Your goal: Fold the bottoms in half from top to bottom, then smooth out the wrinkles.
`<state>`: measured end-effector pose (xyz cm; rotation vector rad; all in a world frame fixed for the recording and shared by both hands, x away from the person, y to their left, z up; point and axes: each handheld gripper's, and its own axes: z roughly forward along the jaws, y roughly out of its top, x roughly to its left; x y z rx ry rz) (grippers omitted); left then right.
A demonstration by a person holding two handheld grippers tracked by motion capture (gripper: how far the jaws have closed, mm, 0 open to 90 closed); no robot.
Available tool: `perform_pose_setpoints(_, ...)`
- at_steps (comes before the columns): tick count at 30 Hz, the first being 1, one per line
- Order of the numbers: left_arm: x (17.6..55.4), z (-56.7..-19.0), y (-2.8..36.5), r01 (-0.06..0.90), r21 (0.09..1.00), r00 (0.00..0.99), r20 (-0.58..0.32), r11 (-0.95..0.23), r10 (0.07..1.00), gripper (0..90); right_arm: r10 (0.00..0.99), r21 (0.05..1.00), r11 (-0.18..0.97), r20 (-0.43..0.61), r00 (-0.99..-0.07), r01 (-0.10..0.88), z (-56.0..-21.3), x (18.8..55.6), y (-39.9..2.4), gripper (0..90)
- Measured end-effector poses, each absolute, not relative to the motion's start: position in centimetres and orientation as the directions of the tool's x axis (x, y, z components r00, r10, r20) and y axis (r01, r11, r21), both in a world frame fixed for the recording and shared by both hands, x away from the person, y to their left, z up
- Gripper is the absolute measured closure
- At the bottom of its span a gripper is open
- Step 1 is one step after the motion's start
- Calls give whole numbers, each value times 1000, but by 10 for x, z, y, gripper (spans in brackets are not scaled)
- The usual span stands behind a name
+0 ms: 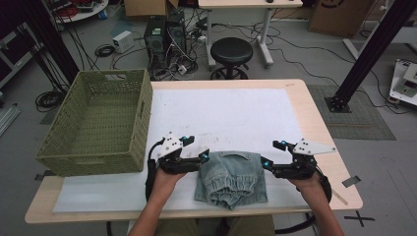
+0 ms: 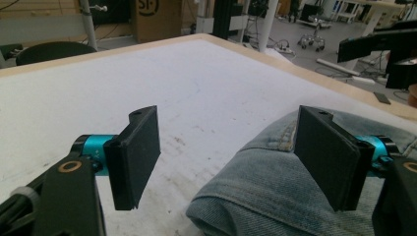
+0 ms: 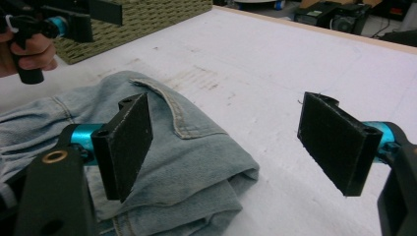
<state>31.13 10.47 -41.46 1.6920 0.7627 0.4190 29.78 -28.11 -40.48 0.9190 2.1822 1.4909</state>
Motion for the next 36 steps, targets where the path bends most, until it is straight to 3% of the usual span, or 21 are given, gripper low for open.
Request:
perform_pose_setpoints(25,314,-417,107,320,943,707,-171,-94,686,258,705,922,215,81,-705,321,-403,299,-290,214)
perform_pose_setpoints(36,317,-426,100,390,916,712,-235,-95,662,258,706,910,236,82,-704,342,-409,302,-284,214)
